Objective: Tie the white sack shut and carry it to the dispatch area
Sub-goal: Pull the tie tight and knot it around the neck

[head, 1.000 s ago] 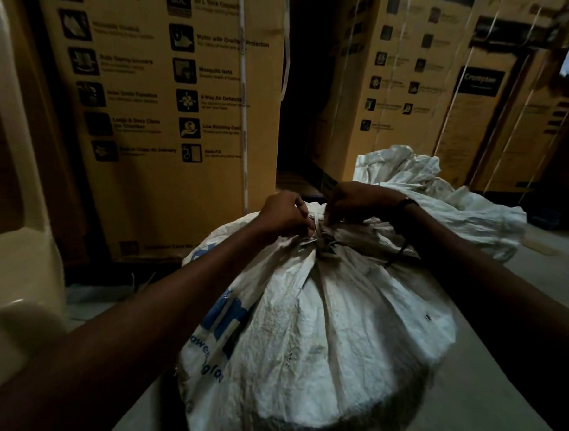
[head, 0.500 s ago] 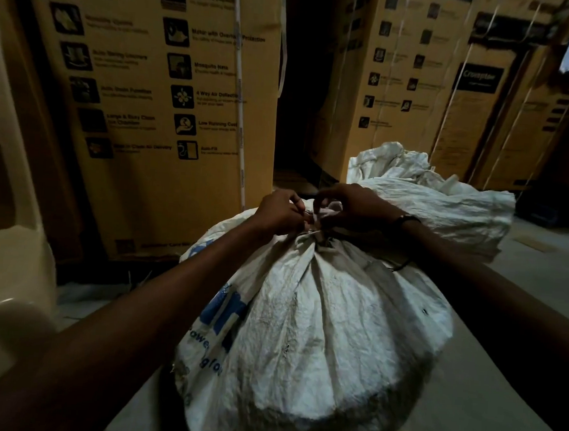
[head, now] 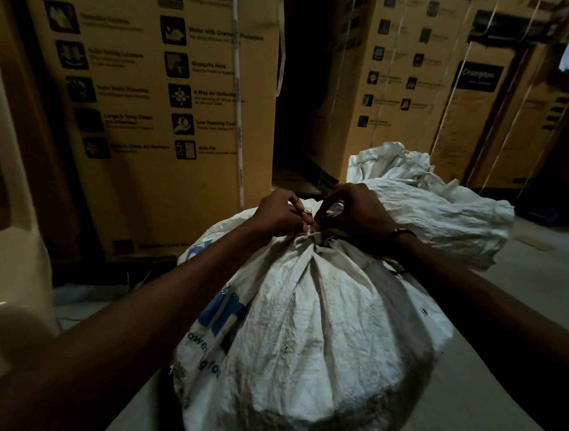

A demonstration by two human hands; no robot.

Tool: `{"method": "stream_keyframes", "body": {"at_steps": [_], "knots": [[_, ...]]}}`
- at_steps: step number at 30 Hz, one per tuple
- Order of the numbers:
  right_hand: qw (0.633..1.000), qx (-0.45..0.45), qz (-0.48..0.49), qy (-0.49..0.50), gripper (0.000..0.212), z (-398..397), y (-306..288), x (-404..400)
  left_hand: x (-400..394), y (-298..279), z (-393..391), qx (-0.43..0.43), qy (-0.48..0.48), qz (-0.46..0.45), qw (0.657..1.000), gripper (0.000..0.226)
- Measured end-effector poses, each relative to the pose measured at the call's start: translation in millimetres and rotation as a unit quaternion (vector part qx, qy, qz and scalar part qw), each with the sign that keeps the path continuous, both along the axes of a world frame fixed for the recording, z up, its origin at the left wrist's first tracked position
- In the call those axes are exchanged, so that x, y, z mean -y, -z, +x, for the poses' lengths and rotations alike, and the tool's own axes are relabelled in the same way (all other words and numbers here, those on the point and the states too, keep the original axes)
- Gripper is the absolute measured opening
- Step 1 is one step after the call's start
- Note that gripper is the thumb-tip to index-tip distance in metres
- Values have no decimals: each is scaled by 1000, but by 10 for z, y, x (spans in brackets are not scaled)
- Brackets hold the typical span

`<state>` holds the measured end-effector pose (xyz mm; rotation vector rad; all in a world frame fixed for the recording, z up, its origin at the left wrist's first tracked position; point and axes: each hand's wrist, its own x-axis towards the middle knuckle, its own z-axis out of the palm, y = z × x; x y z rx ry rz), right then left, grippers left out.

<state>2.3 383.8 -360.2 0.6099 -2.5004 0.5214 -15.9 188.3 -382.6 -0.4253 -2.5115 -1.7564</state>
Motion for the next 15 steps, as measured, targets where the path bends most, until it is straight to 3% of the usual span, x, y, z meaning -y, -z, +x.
{"method": "stream_keyframes", "body": {"at_steps": [4,8,15], "knots": [[1000,-8,-20,8,15,-25,0,-9,9,14,-49,-8,-13,-35,999,28],[999,41,32,-14,14,-55,-138,-70,-63,-30,-9,-43,-53,-88,994,21],[993,101,38,-38,38,-83,-291,-125,-163,10,4,-122,-107,-113,980,37]]}}
